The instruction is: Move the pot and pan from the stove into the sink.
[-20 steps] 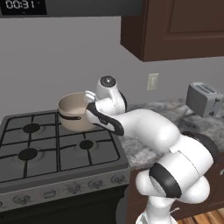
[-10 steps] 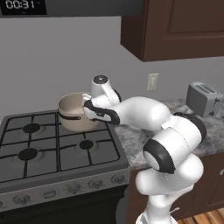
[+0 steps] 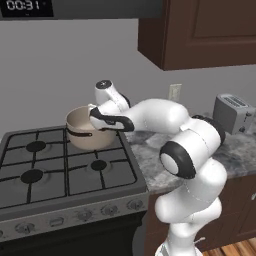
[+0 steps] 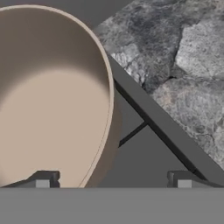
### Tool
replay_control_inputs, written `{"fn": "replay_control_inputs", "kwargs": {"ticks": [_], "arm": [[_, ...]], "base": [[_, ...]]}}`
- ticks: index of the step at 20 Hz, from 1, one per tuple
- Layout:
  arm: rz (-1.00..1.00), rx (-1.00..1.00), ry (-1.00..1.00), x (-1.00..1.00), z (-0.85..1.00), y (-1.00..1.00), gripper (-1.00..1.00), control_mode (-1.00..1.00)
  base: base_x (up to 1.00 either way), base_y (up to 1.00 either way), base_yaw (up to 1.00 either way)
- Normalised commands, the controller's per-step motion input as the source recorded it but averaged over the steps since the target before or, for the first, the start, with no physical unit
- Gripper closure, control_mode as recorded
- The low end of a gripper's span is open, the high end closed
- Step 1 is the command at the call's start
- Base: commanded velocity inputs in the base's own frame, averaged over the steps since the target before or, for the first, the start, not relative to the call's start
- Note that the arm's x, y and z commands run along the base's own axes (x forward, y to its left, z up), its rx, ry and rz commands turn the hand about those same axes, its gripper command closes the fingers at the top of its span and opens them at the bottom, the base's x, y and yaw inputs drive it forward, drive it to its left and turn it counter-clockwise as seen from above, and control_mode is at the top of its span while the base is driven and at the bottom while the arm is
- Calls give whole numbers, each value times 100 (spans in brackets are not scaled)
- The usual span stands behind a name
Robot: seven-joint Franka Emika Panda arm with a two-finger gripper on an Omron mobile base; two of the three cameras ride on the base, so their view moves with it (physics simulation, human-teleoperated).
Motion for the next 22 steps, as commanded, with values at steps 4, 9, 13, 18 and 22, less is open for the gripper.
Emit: {"fn": "replay_control_inputs", "kwargs": {"ticks": [4,9,13,18,22], "arm": [[-1,2,-14,-13,12,0,-100,-100],[0,-2,-4,28,-18,1,-100,-100],[0,-4,0,30,-38,0,-100,-100],[0,-4,0,38,-45,0,-100,-100],[0,-4,1,25,-36,0,100,-100]], "base": [[0,0,0],[0,0,0],[0,0,0],[0,0,0],[0,0,0]]}}
